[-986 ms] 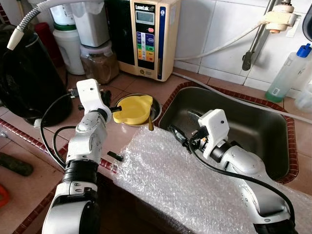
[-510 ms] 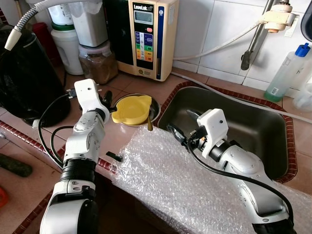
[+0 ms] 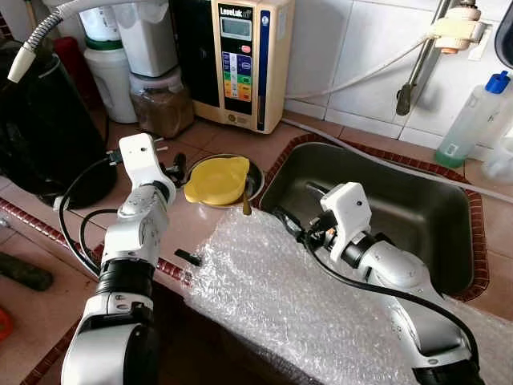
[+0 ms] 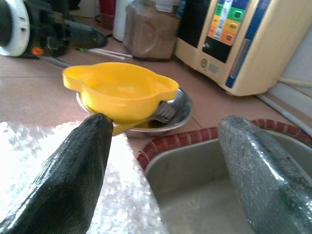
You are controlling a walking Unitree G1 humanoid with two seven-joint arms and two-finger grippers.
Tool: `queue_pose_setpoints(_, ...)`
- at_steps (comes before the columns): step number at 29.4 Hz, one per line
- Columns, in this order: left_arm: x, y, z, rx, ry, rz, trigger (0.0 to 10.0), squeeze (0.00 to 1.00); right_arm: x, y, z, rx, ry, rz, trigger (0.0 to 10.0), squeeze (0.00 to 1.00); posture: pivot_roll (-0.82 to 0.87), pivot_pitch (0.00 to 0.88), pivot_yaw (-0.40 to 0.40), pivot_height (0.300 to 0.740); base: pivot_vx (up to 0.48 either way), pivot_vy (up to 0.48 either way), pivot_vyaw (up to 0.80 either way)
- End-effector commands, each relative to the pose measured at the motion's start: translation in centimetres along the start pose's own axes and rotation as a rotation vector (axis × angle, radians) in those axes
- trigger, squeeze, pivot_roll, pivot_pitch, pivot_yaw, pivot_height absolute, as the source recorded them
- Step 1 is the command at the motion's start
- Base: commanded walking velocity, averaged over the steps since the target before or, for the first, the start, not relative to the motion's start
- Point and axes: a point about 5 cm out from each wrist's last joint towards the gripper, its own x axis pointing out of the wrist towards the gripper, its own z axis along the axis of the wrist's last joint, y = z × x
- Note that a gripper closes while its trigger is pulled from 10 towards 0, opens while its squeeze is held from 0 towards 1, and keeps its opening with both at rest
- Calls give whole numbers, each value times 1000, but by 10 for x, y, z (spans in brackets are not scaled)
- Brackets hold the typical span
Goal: Kitchen organization
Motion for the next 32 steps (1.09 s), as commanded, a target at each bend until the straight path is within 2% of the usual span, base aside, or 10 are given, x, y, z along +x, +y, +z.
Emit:
queue_pose_setpoints(1, 2, 1, -1, -20, 26, 20, 10000, 1000, 2, -1, 3, -13, -13, -2, 10000, 0, 18, 0, 11, 740, 0, 0, 0)
queue_pose_setpoints(6, 2, 0, 0, -17, 5, 18, 10000, 1000, 5, -4, 4, 0, -22, -11, 10000, 0, 25, 0, -4, 740, 0, 0, 0)
queue_pose_setpoints(7, 2, -1, -3, -15, 20, 13, 10000, 663, 7, -3, 5, -9, -22, 8, 10000, 0, 27, 0, -10, 740, 0, 0, 0)
queue_pose_setpoints(8, 2, -2, -6, -16, 36, 9, 10000, 0, 8, -3, 5, -13, -23, 18, 10000, 0, 28, 0, -11, 740, 0, 0, 0)
queue_pose_setpoints(11, 1, -2, -8, -14, 49, 7, 10000, 0, 8, -4, 5, -8, -21, 22, 10000, 0, 32, 0, -14, 740, 0, 0, 0)
queue_pose_setpoints(16, 1, -7, -7, -9, 52, -60, 10000, 0, 9, -4, 3, -6, -10, 31, 10000, 0, 38, 0, -16, 740, 0, 0, 0)
queue_pose_setpoints(23, 4, -17, 4, 91, 14, -122, 10000, 0, 11, -1, 0, -21, -4, 35, 10000, 0, 31, 0, -4, 740, 0, 0, 0)
queue_pose_setpoints(27, 5, -27, 2, 178, 13, -180, 10000, 0, 9, -3, 0, -23, -3, 20, 10000, 0, 20, 0, 7, 740, 0, 0, 0)
queue_pose_setpoints(32, 5, -25, 16, 177, -74, -119, 10000, 0, 7, -3, -1, -23, -2, 11, 10000, 0, 16, 0, 9, 740, 0, 0, 0)
